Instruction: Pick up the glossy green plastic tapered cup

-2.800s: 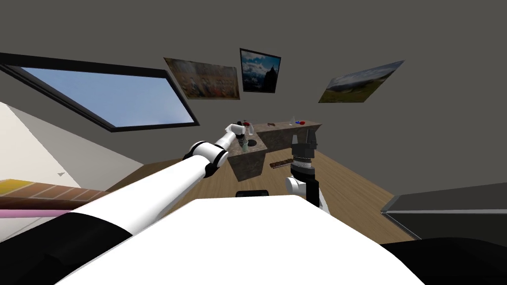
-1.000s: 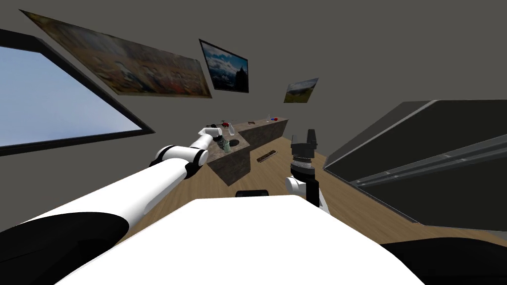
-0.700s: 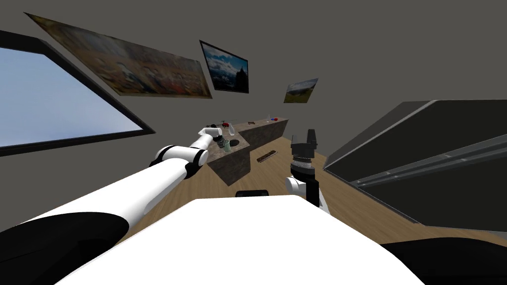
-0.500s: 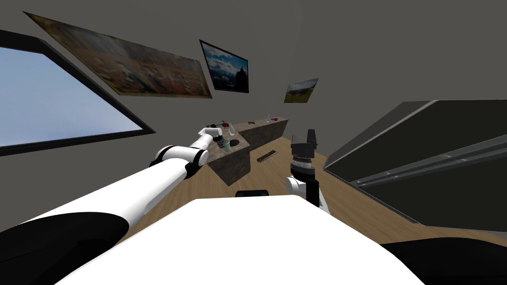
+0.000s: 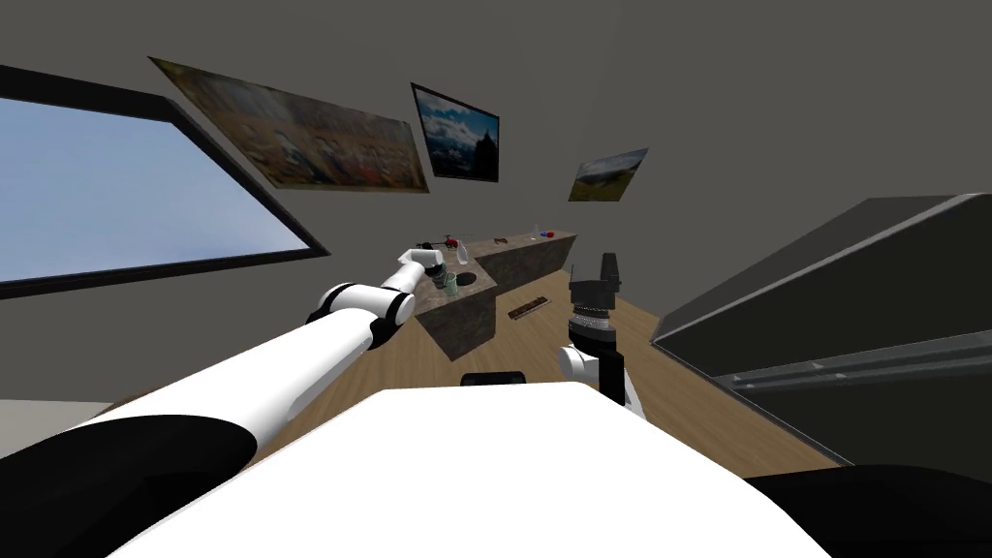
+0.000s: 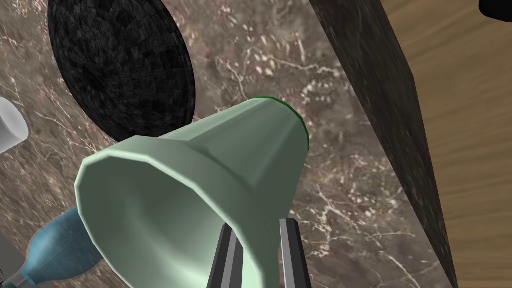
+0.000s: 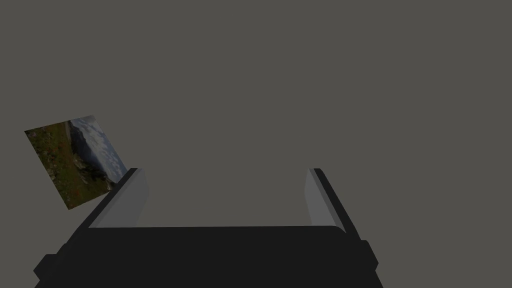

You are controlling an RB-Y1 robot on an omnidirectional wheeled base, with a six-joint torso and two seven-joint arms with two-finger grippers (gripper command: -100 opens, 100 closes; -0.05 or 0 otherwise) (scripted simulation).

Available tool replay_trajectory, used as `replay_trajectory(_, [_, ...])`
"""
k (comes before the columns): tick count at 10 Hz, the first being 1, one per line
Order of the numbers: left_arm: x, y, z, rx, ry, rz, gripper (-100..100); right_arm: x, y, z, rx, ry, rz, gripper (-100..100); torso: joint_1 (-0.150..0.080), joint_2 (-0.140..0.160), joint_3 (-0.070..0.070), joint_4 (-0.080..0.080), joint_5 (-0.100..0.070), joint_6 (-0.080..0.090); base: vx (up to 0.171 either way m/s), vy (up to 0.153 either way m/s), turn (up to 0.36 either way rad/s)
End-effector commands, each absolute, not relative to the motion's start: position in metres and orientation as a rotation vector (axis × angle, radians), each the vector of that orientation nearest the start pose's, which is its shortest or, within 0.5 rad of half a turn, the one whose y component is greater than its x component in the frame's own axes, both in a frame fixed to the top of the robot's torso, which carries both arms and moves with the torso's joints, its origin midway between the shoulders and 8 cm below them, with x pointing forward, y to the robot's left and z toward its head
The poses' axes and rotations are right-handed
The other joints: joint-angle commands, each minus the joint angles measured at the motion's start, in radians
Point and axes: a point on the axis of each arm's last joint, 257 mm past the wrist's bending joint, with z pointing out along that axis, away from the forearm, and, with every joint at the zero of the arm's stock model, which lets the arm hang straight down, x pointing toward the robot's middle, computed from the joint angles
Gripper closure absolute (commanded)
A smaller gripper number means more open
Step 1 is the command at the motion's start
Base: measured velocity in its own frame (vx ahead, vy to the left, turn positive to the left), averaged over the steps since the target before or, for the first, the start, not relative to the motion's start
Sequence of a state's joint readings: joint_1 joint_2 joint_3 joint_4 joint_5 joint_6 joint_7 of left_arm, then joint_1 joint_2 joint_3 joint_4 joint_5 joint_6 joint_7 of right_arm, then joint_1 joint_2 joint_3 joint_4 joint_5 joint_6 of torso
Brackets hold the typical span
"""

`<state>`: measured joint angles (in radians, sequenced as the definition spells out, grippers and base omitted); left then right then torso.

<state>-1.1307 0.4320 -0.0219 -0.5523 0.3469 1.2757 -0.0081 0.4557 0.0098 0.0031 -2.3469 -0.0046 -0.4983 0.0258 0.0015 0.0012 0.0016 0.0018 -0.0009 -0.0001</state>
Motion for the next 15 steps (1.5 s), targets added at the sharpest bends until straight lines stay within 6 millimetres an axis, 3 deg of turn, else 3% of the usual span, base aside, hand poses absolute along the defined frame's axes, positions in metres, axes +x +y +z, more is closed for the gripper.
replay_trajectory(1, [0.627,0.276,-0.225,-1.936,1.999,-0.365,100,0.331,-0.272,0.067,0.574,0.531,1.322,0,0.000,0.000,0.000,0.000,0.000,0.000,0.027,0.037,0.182])
replay_trajectory(3, [0.630,0.228,-0.220,-1.879,2.060,-0.381,100,0.331,-0.272,0.067,0.574,0.532,1.322,0,0.000,0.001,0.001,0.001,0.000,-0.001,0.047,0.042,0.340])
replay_trajectory(5, [0.629,0.226,-0.221,-1.877,2.065,-0.382,100,0.331,-0.272,0.067,0.574,0.532,1.322,0,0.000,0.001,0.001,0.002,-0.001,0.001,0.027,0.024,0.034])
replay_trajectory(8, [0.627,0.154,-0.211,-1.782,2.153,-0.403,100,0.331,-0.272,0.067,0.574,0.532,1.322,0,0.000,0.003,0.003,0.003,0.000,-0.001,0.039,0.032,0.314])
replay_trajectory(9, [0.627,0.151,-0.212,-1.779,2.159,-0.405,100,0.331,-0.272,0.067,0.574,0.532,1.322,0,0.001,0.002,0.003,0.003,0.000,-0.001,0.047,0.027,0.082])
replay_trajectory(10, [0.624,0.126,-0.209,-1.744,2.188,-0.412,100,0.331,-0.272,0.067,0.574,0.532,1.322,0,-0.001,0.002,0.003,0.003,-0.001,0.001,0.036,0.037,0.171])
replay_trajectory(11, [0.628,0.122,-0.201,-1.725,2.183,-0.437,100,0.331,-0.272,0.067,0.574,0.532,1.322,0,-0.001,0.004,0.003,0.003,-0.001,0.000,0.021,0.021,0.093])
replay_trajectory(12, [0.624,0.126,-0.209,-1.744,2.188,-0.412,100,0.331,-0.272,0.067,0.574,0.531,1.322,0,-0.002,0.004,0.004,0.004,-0.001,0.001,0.008,0.006,-0.022])
replay_trajectory(13, [0.620,0.102,-0.206,-1.708,2.216,-0.418,100,0.331,-0.272,0.067,0.574,0.531,1.322,0,-0.002,0.006,0.005,0.004,-0.001,0.001,0.024,0.013,0.237])
replay_trajectory(14, [0.622,0.111,-0.206,-1.719,2.203,-0.423,100,0.331,-0.272,0.067,0.574,0.531,1.322,0,-0.002,0.006,0.005,0.005,-0.001,-0.001,0.017,0.001,0.061])
replay_trajectory(15, [0.621,0.109,-0.206,-1.720,2.205,-0.419,0,0.331,-0.272,0.067,0.574,0.531,1.322,0,-0.002,0.006,0.006,0.005,-0.001,0.000,0.000,0.000,0.000])
